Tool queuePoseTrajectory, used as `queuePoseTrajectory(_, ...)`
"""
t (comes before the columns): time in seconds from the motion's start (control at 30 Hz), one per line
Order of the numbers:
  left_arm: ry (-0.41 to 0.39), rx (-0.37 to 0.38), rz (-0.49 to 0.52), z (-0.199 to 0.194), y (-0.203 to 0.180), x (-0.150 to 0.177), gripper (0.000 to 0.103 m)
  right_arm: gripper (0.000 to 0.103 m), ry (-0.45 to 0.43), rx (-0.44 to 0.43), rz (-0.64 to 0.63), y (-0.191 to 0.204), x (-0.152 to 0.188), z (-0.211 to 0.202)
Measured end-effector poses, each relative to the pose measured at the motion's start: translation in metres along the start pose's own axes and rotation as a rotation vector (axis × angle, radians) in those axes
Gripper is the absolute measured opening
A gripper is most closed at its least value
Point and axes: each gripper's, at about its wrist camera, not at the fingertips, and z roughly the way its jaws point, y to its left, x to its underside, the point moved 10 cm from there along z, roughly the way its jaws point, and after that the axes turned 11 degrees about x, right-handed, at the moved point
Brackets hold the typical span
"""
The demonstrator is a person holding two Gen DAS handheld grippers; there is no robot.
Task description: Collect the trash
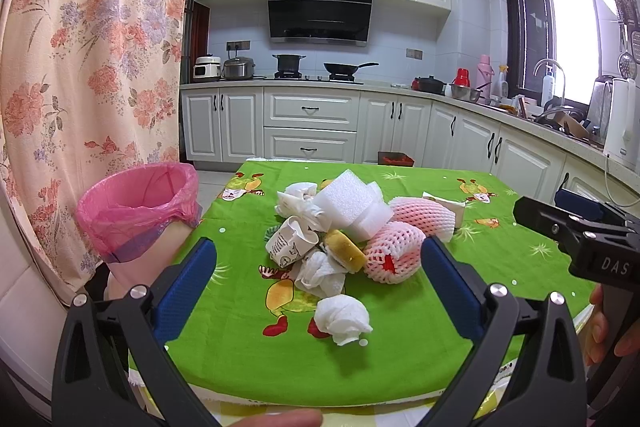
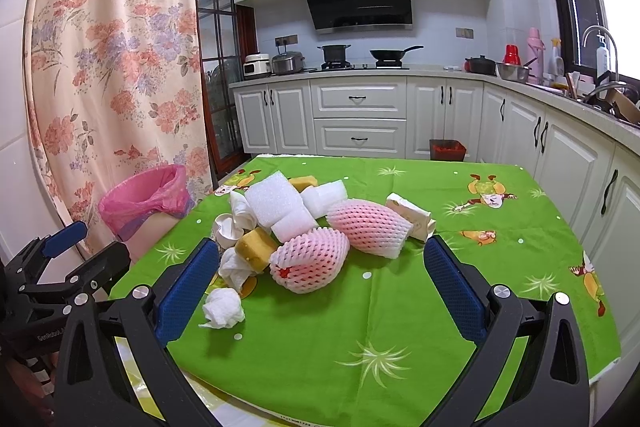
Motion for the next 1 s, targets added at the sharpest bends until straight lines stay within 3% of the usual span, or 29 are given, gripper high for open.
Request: queuePoseTrajectory(1.0,0.004,-0.001,0.001,0.0009,-0.0015,0.0012,0.099,0.096,0.012,-0.007,0.01,-0.0006,0.0027,0.0015)
